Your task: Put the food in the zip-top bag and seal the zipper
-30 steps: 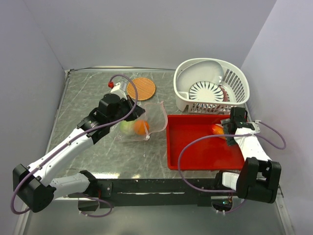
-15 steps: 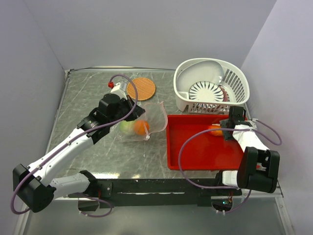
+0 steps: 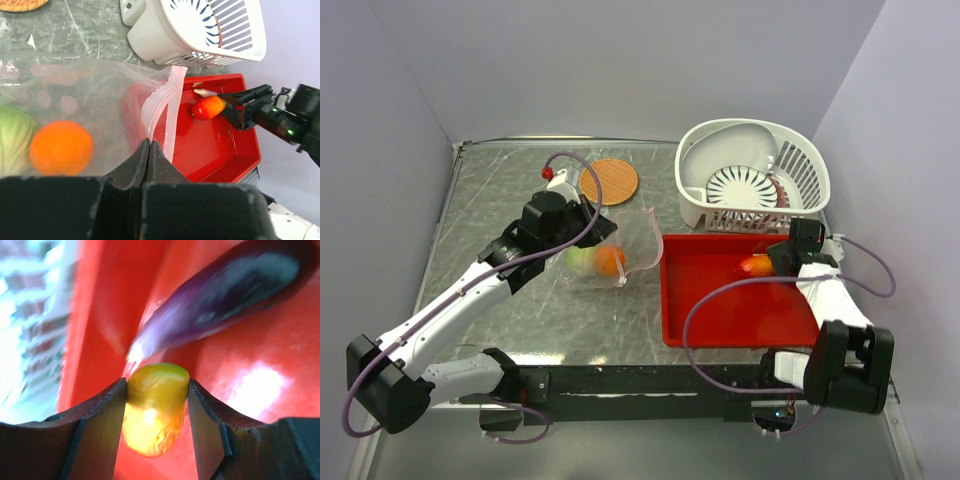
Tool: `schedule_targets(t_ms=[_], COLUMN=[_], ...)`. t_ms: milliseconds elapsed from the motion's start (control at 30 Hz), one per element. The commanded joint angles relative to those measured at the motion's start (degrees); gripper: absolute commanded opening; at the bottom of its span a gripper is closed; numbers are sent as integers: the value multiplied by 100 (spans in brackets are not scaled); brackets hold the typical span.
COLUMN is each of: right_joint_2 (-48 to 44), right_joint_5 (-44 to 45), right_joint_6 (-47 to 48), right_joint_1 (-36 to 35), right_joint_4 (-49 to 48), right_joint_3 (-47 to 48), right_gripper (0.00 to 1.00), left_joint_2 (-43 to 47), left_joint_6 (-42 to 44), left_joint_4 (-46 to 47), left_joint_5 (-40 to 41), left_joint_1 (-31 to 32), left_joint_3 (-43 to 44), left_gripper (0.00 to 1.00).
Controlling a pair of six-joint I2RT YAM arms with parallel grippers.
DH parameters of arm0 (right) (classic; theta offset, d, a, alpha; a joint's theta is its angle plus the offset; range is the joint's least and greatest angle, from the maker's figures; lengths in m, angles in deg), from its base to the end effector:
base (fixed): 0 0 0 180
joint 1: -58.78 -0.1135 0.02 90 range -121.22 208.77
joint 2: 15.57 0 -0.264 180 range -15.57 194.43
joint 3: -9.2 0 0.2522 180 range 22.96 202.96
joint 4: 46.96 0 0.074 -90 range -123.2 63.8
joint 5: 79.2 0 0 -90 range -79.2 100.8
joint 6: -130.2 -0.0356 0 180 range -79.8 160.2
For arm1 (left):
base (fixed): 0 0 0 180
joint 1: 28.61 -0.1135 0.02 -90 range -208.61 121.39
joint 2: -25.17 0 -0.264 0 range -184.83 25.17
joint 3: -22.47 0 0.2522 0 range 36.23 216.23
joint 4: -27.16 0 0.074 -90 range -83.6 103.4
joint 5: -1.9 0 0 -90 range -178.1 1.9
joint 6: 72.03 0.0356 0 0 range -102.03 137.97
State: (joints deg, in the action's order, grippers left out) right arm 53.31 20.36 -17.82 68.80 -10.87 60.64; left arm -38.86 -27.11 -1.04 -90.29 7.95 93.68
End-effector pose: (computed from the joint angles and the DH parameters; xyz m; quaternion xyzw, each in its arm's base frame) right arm 0.2258 -0.0459 0.1964 0.5511 0.7699 0.0545 0.3171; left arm 0.2055 -0.1541 0.3431 -0.0504 0.8226 -0.3820 0.4182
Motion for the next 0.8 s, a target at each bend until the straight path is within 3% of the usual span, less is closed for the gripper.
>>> schedule_targets(t_ms=[0, 167, 400, 533, 767], right_joint_2=[-760, -1367, -1764, -1449, -88], right_joint_5=[-253, -174, 335, 914, 1908], right_joint_6=[598, 775, 573, 546, 555], right_joint_1=[-377, -1150, -2662, -3584, -5245], right_joint_4=[219, 562, 764, 651, 369], right_joint_3=[91, 319, 1512, 2287, 3359], right_gripper=[10, 7, 6, 6, 8], left_joint_2=[-31, -74, -153, -189, -233], left_joint_6=[43, 25, -10, -36, -36], left_joint_4=[292, 310, 292, 310, 257], left_joint_5=[-88, -70, -44, -35, -26], left_joint_1=[-26, -26, -26, -26, -26], left_joint_3=[-14, 3, 47, 73, 222], left_gripper=[1, 1, 1, 1, 1])
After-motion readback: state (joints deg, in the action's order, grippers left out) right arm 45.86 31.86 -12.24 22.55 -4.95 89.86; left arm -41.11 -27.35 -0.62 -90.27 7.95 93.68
